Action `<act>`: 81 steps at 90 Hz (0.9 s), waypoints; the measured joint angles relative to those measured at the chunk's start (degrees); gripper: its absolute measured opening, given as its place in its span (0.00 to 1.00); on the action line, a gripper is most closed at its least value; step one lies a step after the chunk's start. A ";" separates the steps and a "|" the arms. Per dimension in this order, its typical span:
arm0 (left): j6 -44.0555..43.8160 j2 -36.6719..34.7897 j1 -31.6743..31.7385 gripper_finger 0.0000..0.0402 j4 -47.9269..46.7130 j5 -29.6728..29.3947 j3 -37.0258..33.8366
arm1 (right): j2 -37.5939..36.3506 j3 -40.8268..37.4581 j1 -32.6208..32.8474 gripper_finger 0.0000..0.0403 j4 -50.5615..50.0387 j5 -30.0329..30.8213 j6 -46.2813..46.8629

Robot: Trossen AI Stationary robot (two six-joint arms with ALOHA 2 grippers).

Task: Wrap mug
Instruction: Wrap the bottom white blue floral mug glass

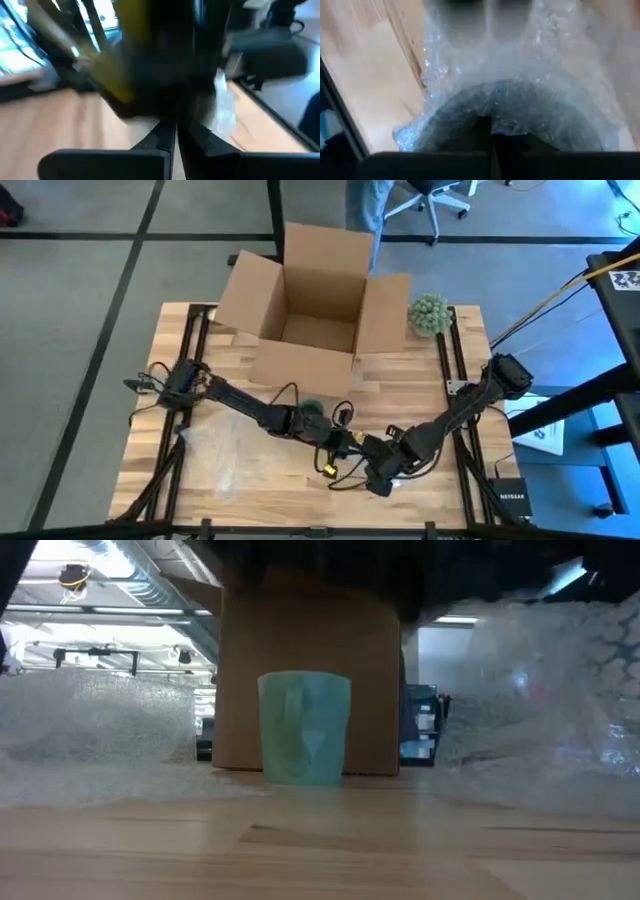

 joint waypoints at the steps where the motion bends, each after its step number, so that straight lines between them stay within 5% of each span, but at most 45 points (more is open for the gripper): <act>1: 0.40 -0.31 0.00 0.00 -0.49 -0.23 0.00 | 0.01 0.00 0.19 0.00 -0.03 0.17 0.39; 27: 4.89 -2.69 2.26 0.00 -13.87 -2.06 0.05 | 1.70 -0.13 5.57 0.00 0.31 2.31 8.79; 49: 3.64 -1.01 3.33 0.00 -14.69 1.12 0.04 | 2.01 -0.15 1.53 0.00 -0.08 14.08 3.74; 81: 3.51 -0.94 3.33 0.00 -15.07 1.18 0.07 | -0.39 3.53 -2.92 0.00 -3.38 8.88 -2.86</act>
